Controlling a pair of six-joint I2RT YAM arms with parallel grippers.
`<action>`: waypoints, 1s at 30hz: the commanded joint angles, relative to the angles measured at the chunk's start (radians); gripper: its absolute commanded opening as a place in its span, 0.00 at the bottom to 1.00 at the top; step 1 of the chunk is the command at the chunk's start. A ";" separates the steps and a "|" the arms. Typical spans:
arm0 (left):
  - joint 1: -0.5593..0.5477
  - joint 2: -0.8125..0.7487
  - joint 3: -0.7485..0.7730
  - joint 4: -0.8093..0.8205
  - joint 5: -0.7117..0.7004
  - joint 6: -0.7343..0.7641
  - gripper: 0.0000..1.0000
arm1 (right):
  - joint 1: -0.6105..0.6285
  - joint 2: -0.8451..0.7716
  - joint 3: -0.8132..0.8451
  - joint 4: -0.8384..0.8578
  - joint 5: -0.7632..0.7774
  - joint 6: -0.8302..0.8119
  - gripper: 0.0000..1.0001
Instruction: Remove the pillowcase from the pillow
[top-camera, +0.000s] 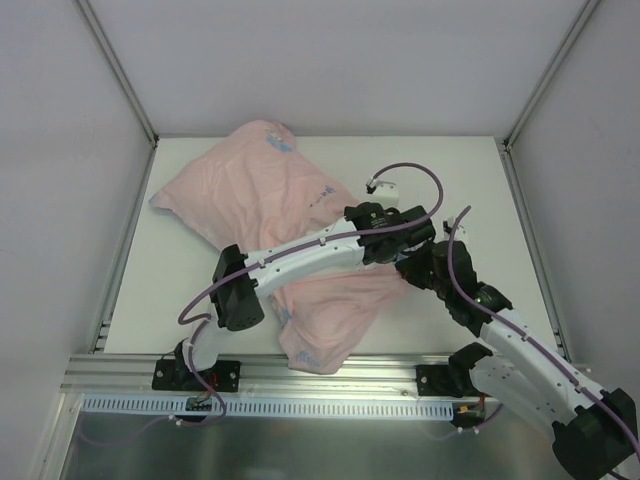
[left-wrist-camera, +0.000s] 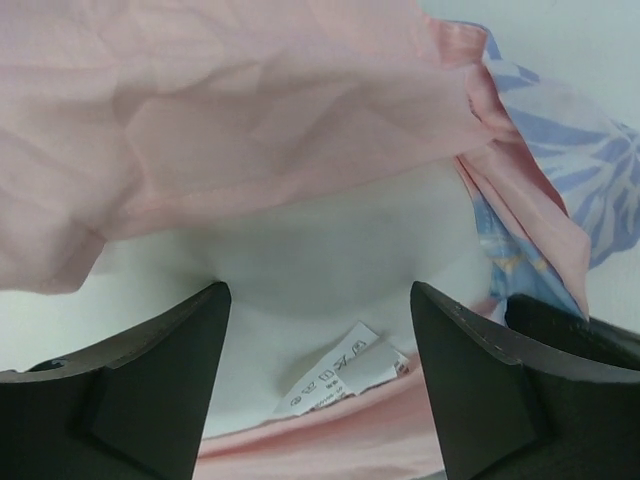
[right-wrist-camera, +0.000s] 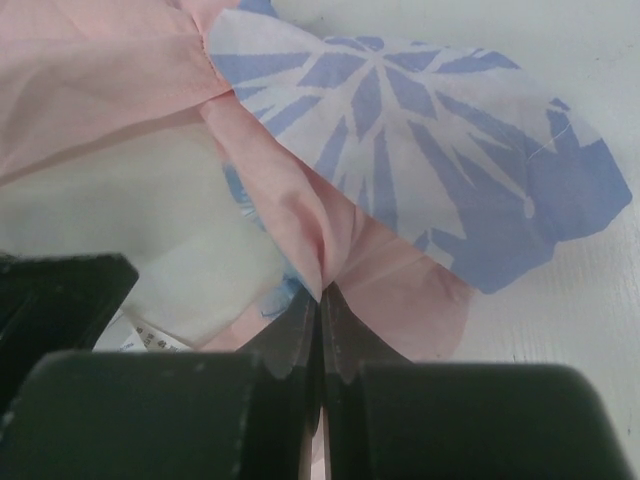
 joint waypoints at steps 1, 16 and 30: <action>0.050 0.026 0.050 -0.050 -0.045 -0.057 0.74 | 0.006 -0.024 -0.002 -0.006 -0.014 0.008 0.01; 0.127 0.203 0.041 -0.048 0.101 -0.041 0.10 | 0.015 -0.035 -0.020 -0.008 0.000 0.014 0.01; 0.205 -0.411 -0.410 0.281 0.366 0.026 0.00 | -0.023 -0.024 0.027 -0.094 0.101 -0.066 0.01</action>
